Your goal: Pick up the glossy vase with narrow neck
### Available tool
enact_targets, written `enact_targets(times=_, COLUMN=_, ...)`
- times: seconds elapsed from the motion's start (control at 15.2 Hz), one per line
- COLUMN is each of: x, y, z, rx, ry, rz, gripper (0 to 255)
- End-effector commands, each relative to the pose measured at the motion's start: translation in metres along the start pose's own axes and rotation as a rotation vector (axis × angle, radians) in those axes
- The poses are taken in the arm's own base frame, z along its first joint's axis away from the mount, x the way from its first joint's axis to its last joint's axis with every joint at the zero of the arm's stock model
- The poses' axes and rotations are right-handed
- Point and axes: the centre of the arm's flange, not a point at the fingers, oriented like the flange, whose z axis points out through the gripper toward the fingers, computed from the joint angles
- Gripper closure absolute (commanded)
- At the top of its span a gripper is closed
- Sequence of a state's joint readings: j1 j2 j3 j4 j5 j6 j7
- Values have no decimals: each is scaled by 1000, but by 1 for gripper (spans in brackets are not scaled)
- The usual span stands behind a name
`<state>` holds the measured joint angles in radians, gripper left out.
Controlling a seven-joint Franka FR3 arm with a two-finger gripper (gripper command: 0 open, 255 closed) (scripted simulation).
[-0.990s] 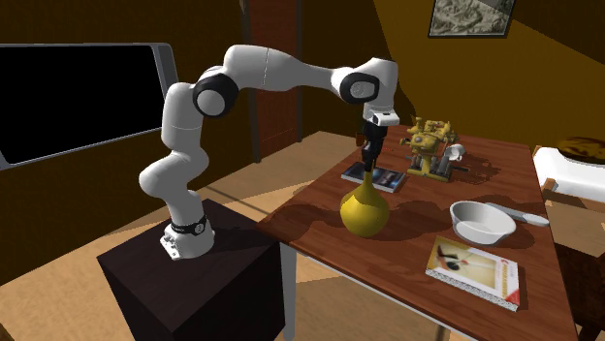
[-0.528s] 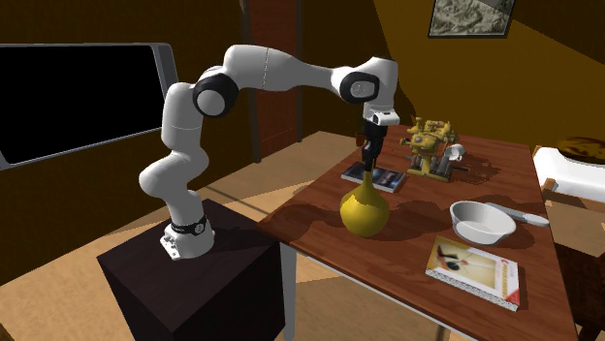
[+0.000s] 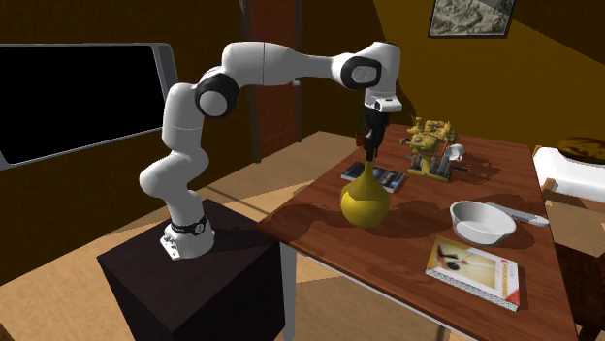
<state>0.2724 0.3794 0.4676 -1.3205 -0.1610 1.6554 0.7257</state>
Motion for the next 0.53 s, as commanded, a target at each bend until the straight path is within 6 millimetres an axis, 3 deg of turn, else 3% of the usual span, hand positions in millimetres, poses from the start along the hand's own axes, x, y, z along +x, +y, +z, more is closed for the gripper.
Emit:
enact_targets(times=0.0, x=-1, y=0, z=-11, rx=1, ry=1, rz=0, gripper=255)
enact_targets(times=0.33, x=-1, y=0, z=-37, rx=1, ry=1, rz=0, gripper=255)
enact_targets(times=0.46, x=-1, y=0, z=-38, rx=1, ry=1, rz=0, gripper=255)
